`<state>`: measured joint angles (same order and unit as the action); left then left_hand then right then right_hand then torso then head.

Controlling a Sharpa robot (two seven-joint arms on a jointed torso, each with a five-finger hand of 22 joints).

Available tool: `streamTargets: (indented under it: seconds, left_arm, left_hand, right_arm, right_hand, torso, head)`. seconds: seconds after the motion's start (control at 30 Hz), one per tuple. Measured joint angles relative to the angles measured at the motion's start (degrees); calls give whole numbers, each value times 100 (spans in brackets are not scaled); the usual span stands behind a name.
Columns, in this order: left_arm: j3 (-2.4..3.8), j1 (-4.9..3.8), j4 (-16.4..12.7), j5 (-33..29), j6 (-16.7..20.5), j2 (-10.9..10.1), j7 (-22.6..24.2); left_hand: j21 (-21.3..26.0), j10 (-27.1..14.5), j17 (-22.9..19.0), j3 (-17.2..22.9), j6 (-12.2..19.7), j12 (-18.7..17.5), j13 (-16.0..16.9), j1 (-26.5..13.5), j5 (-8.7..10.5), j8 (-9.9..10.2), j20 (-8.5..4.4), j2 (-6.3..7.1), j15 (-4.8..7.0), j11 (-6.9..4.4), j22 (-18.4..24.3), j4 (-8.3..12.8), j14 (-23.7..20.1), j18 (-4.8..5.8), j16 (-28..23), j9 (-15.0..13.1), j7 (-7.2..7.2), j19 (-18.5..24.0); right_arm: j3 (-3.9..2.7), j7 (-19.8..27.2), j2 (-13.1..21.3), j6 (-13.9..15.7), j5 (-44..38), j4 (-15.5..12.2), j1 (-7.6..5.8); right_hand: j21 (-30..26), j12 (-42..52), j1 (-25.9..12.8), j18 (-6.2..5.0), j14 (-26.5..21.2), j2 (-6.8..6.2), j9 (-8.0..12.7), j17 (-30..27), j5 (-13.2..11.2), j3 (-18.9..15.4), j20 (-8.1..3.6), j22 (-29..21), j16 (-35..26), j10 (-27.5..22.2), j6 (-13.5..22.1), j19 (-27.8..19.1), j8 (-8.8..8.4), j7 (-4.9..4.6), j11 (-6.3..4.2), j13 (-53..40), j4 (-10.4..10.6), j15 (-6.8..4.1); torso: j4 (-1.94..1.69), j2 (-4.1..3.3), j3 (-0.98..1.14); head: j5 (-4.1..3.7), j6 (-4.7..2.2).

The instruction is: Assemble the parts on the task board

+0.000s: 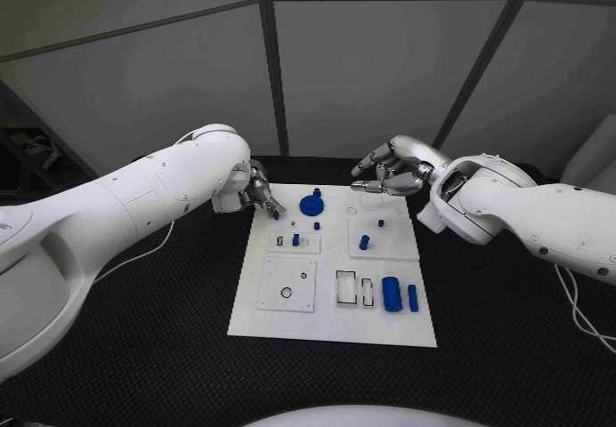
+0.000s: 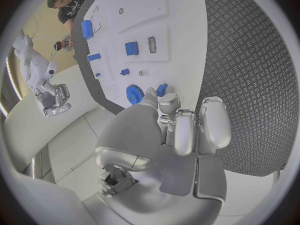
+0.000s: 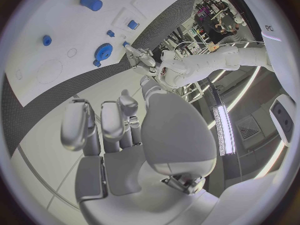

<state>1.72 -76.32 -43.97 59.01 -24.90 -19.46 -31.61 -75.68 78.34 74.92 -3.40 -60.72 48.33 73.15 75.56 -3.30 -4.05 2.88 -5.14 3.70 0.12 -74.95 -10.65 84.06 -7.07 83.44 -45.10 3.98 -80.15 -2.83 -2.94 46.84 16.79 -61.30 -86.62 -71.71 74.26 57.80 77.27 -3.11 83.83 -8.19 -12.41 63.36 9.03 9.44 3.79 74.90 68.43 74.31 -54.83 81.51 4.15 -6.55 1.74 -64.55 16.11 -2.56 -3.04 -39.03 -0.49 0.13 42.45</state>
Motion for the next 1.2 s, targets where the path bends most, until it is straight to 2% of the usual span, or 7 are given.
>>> streamTargets:
  seconds: [0.33,0.5,0.6,0.83,0.9,1.0,1.2]
  left_arm:
    - [0,-1,29,0,-13,20,-1]
    - [5,-8,42,-4,-21,22,5]
    - [7,-12,49,-18,-27,21,12]
    - [4,-3,55,-115,-58,9,31]
    - [1,4,48,-149,-64,-3,39]
    - [-2,17,28,-192,-65,-29,49]
    - [-3,18,-98,-280,-33,-145,70]
  left_hand:
    - [-23,22,0,33,-20,48,0,86,-25,0,-21,-86,0,-22,1,116,0,0,23,44,-21,-21]
    - [-23,8,0,226,-18,48,-29,366,-649,8,-21,-268,-1,-31,1,432,0,0,23,160,-18,-20]
    - [-36,-13,0,496,36,15,-74,557,-596,47,-41,-326,-11,-48,1,699,-9,0,23,223,-7,-41]
    - [-64,-23,0,806,90,-19,-167,621,-1085,15,-37,-297,-16,-37,1,393,-14,0,67,256,60,-46]
    - [-68,-22,0,1315,41,-19,-191,163,-1169,-136,-20,-97,-17,-36,1,323,-13,0,67,232,106,-62]
    - [-68,8,0,2117,31,-15,-204,-315,-1285,-233,-20,128,-26,-7,1,646,-4,-1,67,110,111,-62]
    - [-90,64,0,2471,16,85,-200,-669,-1717,-366,-20,288,-27,-24,2,681,-4,-1,90,-67,100,-62]
  right_arm:
    - [0,-2,-2,-1,0,-10,0]
    - [0,-3,0,-1,0,-12,0]
    - [0,-3,1,-1,-1,-12,0]
    - [0,-5,-1,-3,-2,-9,0]
    - [0,-5,-1,-3,-2,-7,0]
    - [0,-5,-1,-4,-2,-6,0]
    - [0,-6,1,-6,-3,-4,0]
  right_hand:
    - [0,0,0,0,0,0,0,-1,0,0,0,0,0,0,0,0,0,0,0,0,0,0]
    - [0,28,0,0,0,0,-5,6,0,0,0,0,0,0,0,0,0,0,0,0,0,0]
    - [0,28,0,0,0,0,-6,6,0,0,0,0,0,0,0,0,0,0,0,0,0,0]
    - [0,28,0,1,0,0,-5,6,0,0,0,0,0,0,0,0,0,0,0,0,0,0]
    - [0,28,0,0,0,0,-5,6,0,0,0,0,0,0,0,0,0,0,0,0,0,0]
    - [0,28,0,0,0,0,-5,6,0,0,0,0,0,0,0,0,0,0,0,0,0,0]
    - [0,28,0,0,0,0,-5,10,0,0,0,0,0,0,0,0,0,0,0,0,0,0]
  torso:
    - [0,2,0]
    - [-1,3,0]
    - [-5,4,0]
    - [-6,6,-2]
    - [-7,5,-2]
    - [-12,5,-3]
    - [-16,7,-2]
  head:
    - [-2,-1]
    - [-2,-4]
    - [-2,0]
    - [10,2]
    - [12,2]
    - [16,2]
    - [34,-10]
